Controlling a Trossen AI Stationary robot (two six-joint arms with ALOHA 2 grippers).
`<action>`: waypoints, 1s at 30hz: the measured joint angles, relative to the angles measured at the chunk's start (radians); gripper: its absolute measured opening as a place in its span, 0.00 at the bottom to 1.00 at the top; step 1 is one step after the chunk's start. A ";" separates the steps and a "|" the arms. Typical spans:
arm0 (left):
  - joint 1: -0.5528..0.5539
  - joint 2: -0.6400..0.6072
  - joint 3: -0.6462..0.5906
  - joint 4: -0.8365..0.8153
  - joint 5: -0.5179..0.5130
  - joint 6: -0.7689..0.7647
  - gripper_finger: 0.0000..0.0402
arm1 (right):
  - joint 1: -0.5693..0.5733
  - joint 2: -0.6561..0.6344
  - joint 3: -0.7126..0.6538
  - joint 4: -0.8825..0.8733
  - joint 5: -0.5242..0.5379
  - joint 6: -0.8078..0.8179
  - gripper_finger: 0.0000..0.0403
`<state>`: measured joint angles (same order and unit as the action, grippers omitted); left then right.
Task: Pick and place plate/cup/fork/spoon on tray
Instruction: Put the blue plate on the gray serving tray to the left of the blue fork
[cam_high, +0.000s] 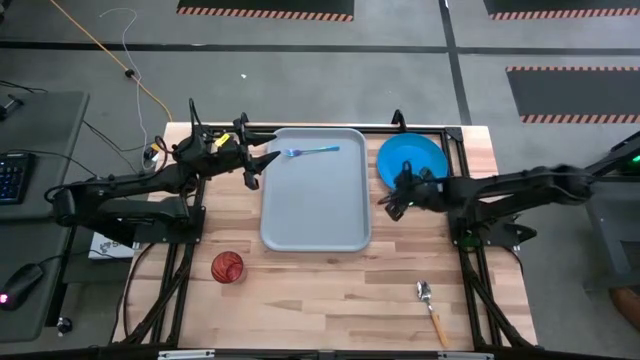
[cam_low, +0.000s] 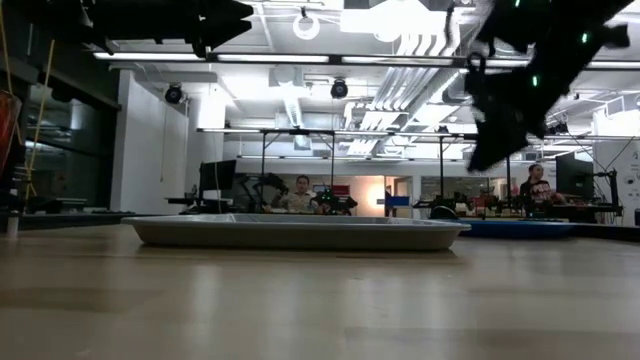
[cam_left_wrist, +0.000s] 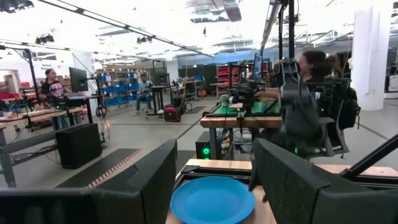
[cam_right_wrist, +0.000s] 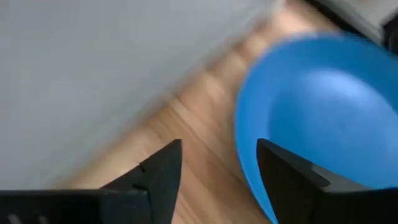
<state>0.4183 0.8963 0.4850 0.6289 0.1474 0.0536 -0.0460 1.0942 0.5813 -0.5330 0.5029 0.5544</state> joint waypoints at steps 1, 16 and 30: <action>0.000 0.000 0.000 0.000 0.000 0.000 0.51 | 0.000 0.037 -0.010 -0.003 0.007 0.002 0.52; 0.000 0.000 0.000 -0.001 -0.001 0.001 0.51 | -0.002 0.397 -0.021 0.105 0.206 -0.009 0.54; 0.000 0.000 0.000 -0.003 -0.001 -0.008 0.51 | -0.103 0.513 -0.015 0.079 0.271 0.019 0.08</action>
<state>0.4183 0.8963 0.4854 0.6262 0.1467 0.0456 -0.1492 1.6074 0.5661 -0.4535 0.7743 0.5734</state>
